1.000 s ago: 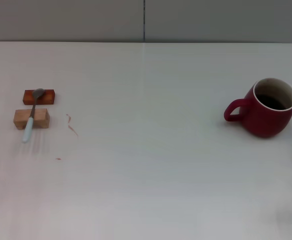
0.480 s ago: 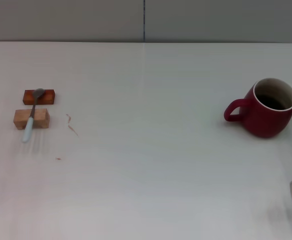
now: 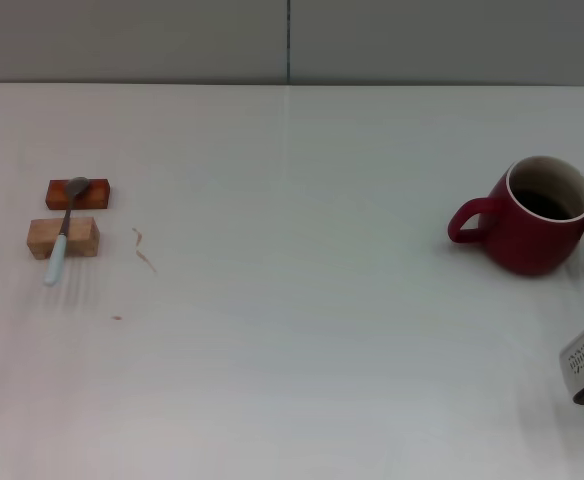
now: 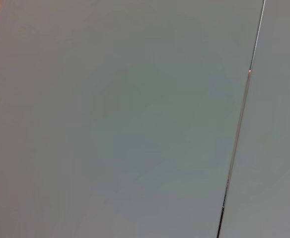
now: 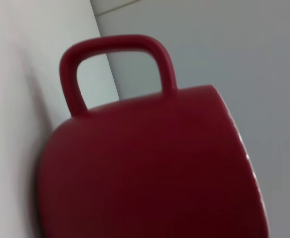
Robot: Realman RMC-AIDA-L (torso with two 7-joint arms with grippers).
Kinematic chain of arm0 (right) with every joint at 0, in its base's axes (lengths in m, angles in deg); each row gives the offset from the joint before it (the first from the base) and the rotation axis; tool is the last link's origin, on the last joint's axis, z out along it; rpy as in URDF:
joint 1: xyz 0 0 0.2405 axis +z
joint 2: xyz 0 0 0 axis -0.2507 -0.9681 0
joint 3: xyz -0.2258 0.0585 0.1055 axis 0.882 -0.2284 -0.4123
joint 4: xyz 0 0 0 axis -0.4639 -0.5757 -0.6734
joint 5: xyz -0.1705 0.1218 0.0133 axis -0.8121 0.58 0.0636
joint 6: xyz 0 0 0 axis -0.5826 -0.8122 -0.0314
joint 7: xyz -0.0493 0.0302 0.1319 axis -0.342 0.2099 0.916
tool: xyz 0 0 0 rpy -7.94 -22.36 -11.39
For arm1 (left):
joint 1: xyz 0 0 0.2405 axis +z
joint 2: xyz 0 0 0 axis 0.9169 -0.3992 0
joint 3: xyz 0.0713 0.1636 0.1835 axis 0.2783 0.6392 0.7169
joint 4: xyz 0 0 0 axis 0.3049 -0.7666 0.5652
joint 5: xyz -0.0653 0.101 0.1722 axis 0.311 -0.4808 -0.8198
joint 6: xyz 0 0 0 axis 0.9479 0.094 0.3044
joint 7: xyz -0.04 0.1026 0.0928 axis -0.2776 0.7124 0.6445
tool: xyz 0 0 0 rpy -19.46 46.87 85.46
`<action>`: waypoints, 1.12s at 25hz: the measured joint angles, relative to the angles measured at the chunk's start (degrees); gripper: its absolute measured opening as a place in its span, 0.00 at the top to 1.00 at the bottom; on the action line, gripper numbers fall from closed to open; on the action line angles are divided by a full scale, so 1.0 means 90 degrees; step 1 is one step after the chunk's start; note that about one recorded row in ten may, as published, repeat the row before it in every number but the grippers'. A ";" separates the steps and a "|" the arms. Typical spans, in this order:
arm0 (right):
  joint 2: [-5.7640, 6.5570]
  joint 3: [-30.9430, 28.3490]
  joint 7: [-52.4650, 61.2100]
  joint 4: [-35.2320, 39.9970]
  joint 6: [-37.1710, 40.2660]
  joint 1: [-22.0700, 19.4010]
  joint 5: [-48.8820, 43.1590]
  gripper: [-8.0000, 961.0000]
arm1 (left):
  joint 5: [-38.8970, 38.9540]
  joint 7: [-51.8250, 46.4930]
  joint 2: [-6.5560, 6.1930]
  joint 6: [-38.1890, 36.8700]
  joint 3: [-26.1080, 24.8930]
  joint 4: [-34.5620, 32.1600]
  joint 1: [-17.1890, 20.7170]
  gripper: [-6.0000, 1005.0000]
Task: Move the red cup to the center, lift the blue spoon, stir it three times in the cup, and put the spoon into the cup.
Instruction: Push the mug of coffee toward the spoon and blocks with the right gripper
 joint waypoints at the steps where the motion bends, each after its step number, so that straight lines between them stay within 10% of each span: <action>1: -0.0004 0.0030 -0.0018 -0.0004 -0.0018 0.0021 0.0000 0.95 | 0.0001 -0.0001 0.0000 -0.0003 0.0000 -0.0002 0.0007 0.19; 28: -0.0037 0.0054 -0.0014 -0.1158 -0.0698 0.0597 0.0058 0.95 | 0.0001 -0.0005 -0.0007 -0.0016 0.0000 -0.0019 0.0027 0.20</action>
